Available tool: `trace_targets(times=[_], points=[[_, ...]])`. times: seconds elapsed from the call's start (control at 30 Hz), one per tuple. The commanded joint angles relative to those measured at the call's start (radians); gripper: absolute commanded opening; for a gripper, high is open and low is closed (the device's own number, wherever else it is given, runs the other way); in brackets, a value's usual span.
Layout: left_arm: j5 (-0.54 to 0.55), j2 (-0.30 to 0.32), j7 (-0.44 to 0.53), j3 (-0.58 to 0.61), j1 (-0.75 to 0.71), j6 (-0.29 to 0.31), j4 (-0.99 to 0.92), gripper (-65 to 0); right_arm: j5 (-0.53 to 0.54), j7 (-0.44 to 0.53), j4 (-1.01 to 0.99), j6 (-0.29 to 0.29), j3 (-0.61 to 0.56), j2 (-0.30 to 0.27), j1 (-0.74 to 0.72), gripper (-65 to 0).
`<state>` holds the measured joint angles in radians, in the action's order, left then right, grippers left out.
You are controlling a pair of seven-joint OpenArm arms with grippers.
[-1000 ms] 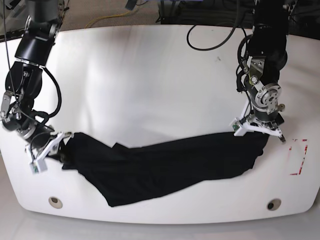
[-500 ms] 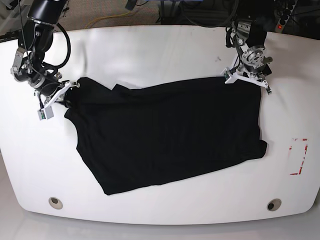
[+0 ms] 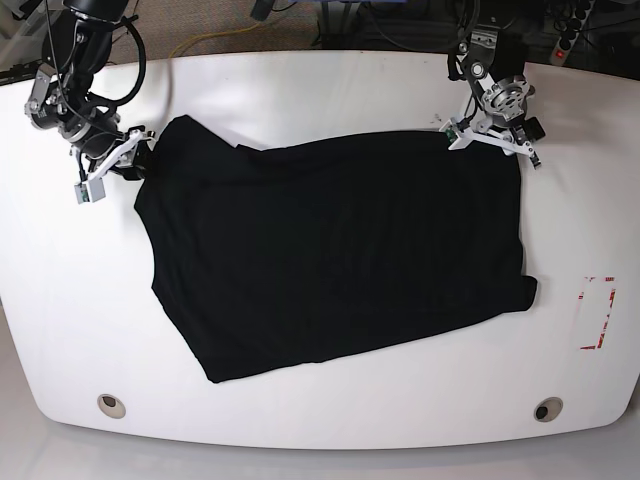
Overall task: Fold the T-shirt properly
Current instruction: 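Swing the held shirt across the table and lay it flat, then release the shirt edge and regrasp it with both grippers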
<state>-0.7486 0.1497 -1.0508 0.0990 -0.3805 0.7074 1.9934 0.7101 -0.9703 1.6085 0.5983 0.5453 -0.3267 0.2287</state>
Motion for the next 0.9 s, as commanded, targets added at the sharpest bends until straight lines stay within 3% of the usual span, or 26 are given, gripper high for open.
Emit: trace_targets(times=[0.0,0.07,0.17,0.37,0.67,0.87], points=[[-0.012,-0.003,-0.009,-0.025,0.002,-0.009,0.014,-27.5,0.021,0.02,0.017,0.008,0.012,0.007,-0.005,-34.1],[0.033,-0.022,-0.009,-0.055,0.005,-0.009,0.014,-21.0,0.021,0.012,0.017,0.013,0.043,0.016,0.011,-25.5],[0.096,-0.037,-0.009,-0.106,0.012,-0.009,0.016,-20.4,0.044,-0.009,0.025,0.018,0.098,0.05,0.036,-19.5],[0.271,-0.042,-0.009,-0.192,0.051,-0.009,0.019,-20.4,0.154,-0.06,0.023,0.062,0.187,0.1,0.108,-19.0],[0.479,-0.042,-0.006,-0.319,0.073,-0.009,0.02,-20.4,0.165,-0.06,0.017,0.068,0.181,0.146,0.163,-19.0],[0.717,-0.045,-0.007,-0.508,0.108,-0.009,0.02,-20.4,0.167,-0.075,0.017,0.07,0.121,0.162,0.156,-19.0]])
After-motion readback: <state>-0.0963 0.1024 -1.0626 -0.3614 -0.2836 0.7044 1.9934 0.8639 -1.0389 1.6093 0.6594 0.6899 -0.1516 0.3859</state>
